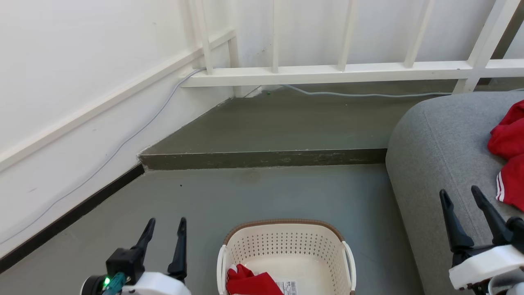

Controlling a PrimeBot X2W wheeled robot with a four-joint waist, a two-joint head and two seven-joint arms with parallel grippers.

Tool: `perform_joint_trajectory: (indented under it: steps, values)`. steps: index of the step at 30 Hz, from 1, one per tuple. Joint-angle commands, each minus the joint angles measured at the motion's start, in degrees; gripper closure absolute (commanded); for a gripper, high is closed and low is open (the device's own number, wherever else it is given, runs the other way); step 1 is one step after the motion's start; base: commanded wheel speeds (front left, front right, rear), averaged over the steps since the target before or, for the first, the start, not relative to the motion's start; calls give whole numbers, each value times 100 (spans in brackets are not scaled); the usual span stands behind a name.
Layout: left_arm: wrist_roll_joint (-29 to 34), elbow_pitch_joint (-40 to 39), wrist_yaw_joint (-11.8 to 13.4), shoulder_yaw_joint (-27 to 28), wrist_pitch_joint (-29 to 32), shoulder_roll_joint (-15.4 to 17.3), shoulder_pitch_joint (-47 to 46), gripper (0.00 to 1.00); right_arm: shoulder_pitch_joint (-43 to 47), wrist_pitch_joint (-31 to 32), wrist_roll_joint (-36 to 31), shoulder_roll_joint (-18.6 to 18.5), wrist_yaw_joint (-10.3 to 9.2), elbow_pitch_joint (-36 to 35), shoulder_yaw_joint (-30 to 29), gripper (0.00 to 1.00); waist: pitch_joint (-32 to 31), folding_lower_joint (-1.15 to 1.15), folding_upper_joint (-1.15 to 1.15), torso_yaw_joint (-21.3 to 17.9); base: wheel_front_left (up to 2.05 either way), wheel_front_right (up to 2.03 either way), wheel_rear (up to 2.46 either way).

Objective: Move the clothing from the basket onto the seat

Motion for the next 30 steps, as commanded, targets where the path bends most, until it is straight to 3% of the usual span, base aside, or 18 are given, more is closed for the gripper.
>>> perform_joint_trajectory:
  steps: [1, 15, 30]
  values:
    - [131, -238, 62, 354, -36, 20, 16, 0, 57, -34, -108, -26, 22, -192, -24, 0, -12, 0, 0, 4, 0, 0, 0]
    - [488, -687, 161, 1064, -36, -62, 684, 0, 349, -34, -308, 251, 22, -163, -191, 0, -45, 0, 0, 19, 0, 0, 0]
    - [425, -860, 245, 1015, -36, -83, 871, 0, 340, -34, -264, 259, 22, -86, -130, 0, -1, 0, 0, -19, 0, 0, 0]
